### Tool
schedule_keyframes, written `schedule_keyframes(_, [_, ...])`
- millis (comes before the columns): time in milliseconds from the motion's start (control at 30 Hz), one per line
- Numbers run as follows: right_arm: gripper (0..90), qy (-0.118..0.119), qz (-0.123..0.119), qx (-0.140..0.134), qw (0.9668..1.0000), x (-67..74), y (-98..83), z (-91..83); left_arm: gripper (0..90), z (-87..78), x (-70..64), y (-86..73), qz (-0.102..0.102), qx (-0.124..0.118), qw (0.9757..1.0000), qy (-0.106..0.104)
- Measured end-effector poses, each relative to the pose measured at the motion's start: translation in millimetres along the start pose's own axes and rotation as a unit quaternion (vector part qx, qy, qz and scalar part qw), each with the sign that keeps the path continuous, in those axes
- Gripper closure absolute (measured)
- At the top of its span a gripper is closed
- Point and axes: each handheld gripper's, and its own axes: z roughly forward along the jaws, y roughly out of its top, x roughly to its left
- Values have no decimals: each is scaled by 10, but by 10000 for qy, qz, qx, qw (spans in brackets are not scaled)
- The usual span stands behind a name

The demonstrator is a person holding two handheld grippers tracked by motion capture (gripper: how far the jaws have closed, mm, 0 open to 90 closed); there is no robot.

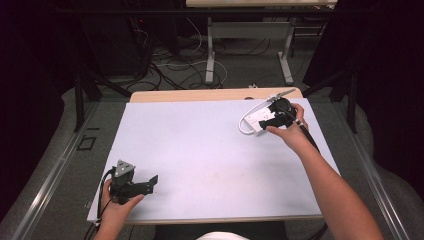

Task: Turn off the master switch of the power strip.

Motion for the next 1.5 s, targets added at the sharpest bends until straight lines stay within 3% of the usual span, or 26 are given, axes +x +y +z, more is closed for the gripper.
schedule_keyframes(200, [322,-6,-30,65,10000,6,46,48,65,-2,7,-1,37,23,10000,-6])
schedule_keyframes(367, [485,104,141,102,9998,-24,59,98,70,-1,7,-3,37,29,10000,-6])
schedule_keyframes(433, [508,88,135,89,9998,-37,60,104,71,-2,7,-3,37,29,10000,-8])
schedule_keyframes(500, [548,199,296,84,9993,-45,62,122,72,2,4,-4,14,6,10000,-8])
schedule_keyframes(733, [689,285,221,157,9992,-81,64,168,76,6,7,-7,32,17,10000,-7])
schedule_keyframes(1033, [900,519,368,150,9979,-76,79,244,80,8,2,-9,10,16,10000,-8])
schedule_keyframes(1500, [900,595,639,262,9958,-80,70,413,85,2,7,-12,15,51,10000,3])
